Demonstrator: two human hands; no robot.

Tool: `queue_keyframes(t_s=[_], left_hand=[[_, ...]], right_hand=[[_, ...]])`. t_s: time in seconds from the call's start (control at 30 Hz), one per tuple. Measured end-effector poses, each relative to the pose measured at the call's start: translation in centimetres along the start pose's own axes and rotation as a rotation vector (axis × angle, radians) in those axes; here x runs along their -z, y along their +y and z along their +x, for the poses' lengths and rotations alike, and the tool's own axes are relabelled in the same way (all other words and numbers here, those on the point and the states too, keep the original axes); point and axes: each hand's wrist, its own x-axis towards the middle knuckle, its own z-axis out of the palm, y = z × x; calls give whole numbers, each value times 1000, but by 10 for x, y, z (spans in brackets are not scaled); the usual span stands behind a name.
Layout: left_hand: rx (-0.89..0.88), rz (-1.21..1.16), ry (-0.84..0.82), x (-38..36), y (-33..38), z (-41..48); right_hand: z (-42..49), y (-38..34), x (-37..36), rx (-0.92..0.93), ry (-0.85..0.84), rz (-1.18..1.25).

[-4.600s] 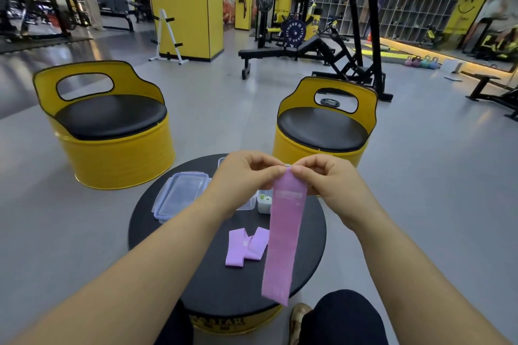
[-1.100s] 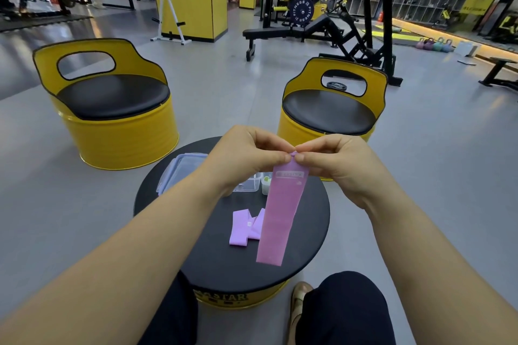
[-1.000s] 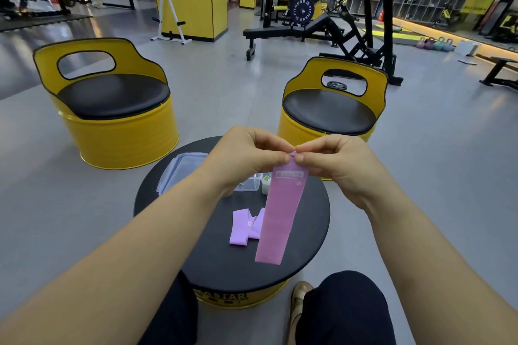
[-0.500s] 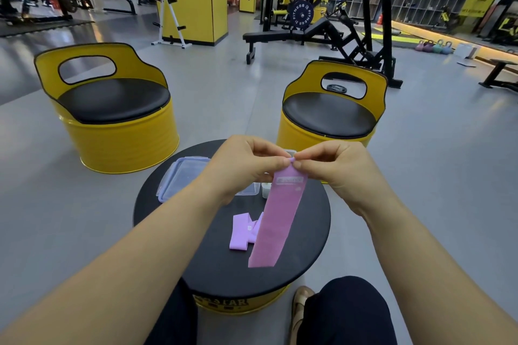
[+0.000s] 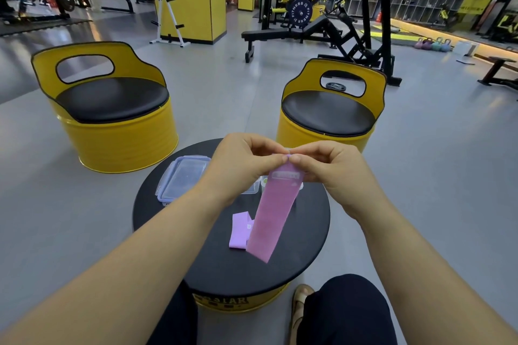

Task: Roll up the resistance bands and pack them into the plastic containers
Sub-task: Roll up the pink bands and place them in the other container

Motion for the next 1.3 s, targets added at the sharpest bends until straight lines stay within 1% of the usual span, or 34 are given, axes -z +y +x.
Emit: queue_keyframes(t_s=[0.13, 0.3, 0.5, 0.63, 0.8, 0.93, 1.1, 1.3], left_hand=[[-18, -5, 4, 1, 0, -1], [-12, -71, -22, 1, 0, -2], [8, -85, -64, 3, 1, -2], [11, -78, -96, 3, 1, -4], [38, -54, -90, 3, 1, -5], [12, 7, -58, 3, 0, -4], [0, -7, -11, 2, -4, -3], [-2, -42, -20, 1, -5, -3]], right_hand=[[0, -1, -1, 44, 16, -19], [1, -2, 1, 67, -4, -33], [2, -1, 6, -27, -72, 100], [3, 2, 6, -66, -68, 126], [2, 3, 7, -48, -60, 96], [2, 4, 5, -38, -46, 78], [2, 5, 2, -49, -33, 43], [0, 3, 2, -31, -29, 15]])
